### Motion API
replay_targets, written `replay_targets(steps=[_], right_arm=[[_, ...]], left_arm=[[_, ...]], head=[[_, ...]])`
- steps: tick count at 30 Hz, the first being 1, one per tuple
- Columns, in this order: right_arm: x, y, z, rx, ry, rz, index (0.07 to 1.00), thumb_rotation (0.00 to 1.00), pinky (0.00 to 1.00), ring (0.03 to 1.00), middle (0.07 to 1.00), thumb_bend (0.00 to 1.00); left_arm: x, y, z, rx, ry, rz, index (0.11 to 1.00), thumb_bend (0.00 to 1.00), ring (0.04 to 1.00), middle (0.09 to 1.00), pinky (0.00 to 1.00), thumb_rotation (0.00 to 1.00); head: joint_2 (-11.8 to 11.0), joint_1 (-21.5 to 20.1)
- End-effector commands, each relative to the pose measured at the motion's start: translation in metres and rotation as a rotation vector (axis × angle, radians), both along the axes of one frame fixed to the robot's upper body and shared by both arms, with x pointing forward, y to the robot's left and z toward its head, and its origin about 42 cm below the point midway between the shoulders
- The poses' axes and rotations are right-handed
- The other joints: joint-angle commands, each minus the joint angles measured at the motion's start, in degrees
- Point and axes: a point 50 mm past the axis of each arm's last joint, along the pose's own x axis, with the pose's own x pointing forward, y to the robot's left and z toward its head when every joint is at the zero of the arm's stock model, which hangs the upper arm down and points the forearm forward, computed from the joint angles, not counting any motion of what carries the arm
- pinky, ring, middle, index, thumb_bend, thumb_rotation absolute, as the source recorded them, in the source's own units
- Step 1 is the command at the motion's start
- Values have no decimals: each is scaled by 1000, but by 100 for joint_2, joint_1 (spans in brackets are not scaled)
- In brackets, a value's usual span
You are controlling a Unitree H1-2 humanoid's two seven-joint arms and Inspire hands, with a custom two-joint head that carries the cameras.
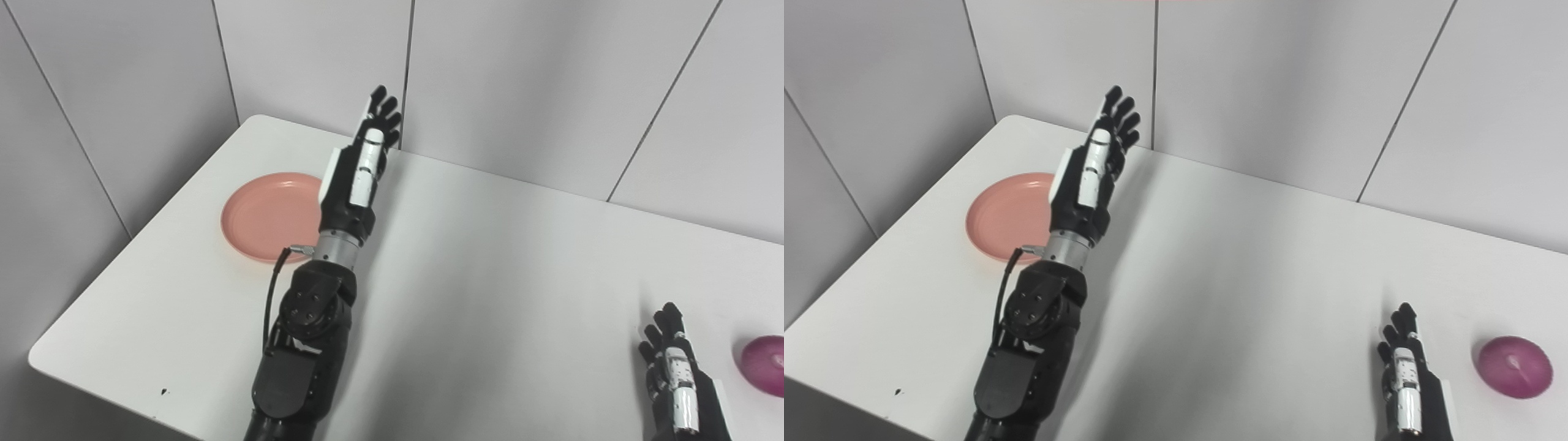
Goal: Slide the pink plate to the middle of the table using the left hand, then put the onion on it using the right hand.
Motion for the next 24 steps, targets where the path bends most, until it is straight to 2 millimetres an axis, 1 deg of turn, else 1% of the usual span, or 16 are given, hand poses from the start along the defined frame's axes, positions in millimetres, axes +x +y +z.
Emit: replay_targets(steps=[1,3,4,7,10,12,18,24], right_arm=[[2,3,5,11,-27,9,1000,1000,1000,1000,1000,0],[2,3,6,11,-28,7,1000,1000,1000,1000,1000,0],[2,4,6,11,-28,6,1000,1000,1000,1000,1000,0],[2,3,5,15,-33,8,1000,1000,1000,1000,1000,0],[3,3,4,20,-28,6,1000,1000,1000,1000,1000,0],[3,3,4,20,-31,2,1000,1000,1000,1000,1000,0],[3,3,4,18,-31,5,1000,1000,1000,1000,1000,0],[3,3,4,13,-37,-2,1000,1000,1000,1000,1000,0]], left_arm=[[7,6,24,3,-89,14,970,457,981,987,970,1000],[9,13,26,10,-93,29,983,460,992,996,985,1000],[9,14,26,11,-94,32,985,460,994,997,987,1000],[11,26,30,-8,-95,65,984,444,999,994,998,1000],[14,35,31,-17,-109,85,976,419,987,989,986,1000],[15,40,32,-18,-115,96,974,422,979,988,975,1000],[18,52,34,1,-118,139,982,435,995,999,989,1000],[18,63,42,30,-118,166,993,442,1000,1000,992,1000]], head=[[2,4],[-4,4],[-4,4],[-17,3],[-41,21],[-51,27],[-94,45],[-110,63]])
